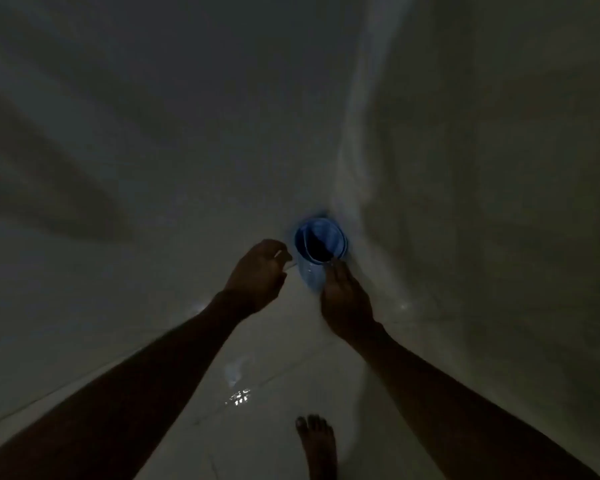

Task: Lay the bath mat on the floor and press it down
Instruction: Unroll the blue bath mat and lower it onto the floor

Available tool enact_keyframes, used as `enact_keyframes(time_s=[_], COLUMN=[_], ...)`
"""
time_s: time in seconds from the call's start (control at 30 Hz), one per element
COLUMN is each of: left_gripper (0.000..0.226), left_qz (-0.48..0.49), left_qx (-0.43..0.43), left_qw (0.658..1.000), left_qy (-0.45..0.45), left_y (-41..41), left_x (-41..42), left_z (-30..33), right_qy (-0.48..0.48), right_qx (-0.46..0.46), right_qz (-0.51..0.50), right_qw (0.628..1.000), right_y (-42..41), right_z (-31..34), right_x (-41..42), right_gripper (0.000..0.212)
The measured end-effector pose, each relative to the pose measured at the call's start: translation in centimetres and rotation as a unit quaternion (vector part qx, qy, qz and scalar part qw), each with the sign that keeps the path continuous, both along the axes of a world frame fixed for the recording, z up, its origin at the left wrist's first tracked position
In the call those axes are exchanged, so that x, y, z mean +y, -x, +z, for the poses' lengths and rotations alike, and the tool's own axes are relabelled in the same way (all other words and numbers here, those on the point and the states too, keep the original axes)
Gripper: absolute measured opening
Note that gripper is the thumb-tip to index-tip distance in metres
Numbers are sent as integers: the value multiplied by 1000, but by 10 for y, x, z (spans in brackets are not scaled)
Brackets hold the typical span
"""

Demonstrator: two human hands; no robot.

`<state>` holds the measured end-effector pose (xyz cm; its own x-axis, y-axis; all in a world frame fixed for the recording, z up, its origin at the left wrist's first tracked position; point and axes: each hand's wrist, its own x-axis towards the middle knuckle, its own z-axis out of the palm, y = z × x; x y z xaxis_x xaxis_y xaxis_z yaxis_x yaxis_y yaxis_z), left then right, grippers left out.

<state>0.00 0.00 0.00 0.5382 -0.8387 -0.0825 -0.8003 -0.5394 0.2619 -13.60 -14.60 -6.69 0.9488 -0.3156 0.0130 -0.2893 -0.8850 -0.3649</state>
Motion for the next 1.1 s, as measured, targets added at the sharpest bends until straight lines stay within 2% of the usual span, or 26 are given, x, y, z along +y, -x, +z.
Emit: enact_keyframes(time_s=[0.1,0.17,0.23,0.37,0.53,0.63,0.7,0.73,0.77,0.8,0.83,0.97,1.03,1.1], left_gripper=[53,57,41,16,12,34,51,52,45,35,27,9,6,16], left_qz=[-29,-41,-60,-117,-160,-173,-141,-156,-177,-185,-201,-181,-158,-102], left_qx=[-11,-14,-36,-135,-110,-148,-126,-124,-132,-90,-107,-45,-21,12], left_qw=[999,998,997,983,980,974,982,980,975,978,971,982,987,994], left_qy=[-32,-39,-10,45,41,10,22,0,-1,-32,-69,-16,-27,-23], left_y=[-22,-31,-33,-51,-49,-20,0,10,19,37,48,102,130,157], left_x=[-15,-24,-32,-47,-32,2,35,53,70,97,114,194,238,281], left_z=[-51,-76,-89,-98,-82,-74,-65,-59,-54,-44,-40,-11,3,18], right_qy=[-32,-24,1,46,42,28,-11,-27,-26,-19,-12,-30,-51,-53], right_qx=[10,-2,-15,-6,-11,-12,13,42,64,68,64,58,106,197], right_qz=[-39,-41,-31,-11,-2,57,101,123,142,161,170,242,242,296], right_qw=[999,999,999,999,999,998,995,991,987,985,983,968,963,933], right_y=[-21,-26,-23,-23,-18,-2,14,22,29,40,48,92,114,133], right_z=[-24,-37,-43,-49,-46,-40,-34,-30,-26,-21,-22,-4,17,35], right_x=[-1,-3,-4,-9,-6,12,30,39,49,64,71,126,165,206], right_gripper=[48,46,47,44,35,29,33,34,32,27,24,62,55,38])
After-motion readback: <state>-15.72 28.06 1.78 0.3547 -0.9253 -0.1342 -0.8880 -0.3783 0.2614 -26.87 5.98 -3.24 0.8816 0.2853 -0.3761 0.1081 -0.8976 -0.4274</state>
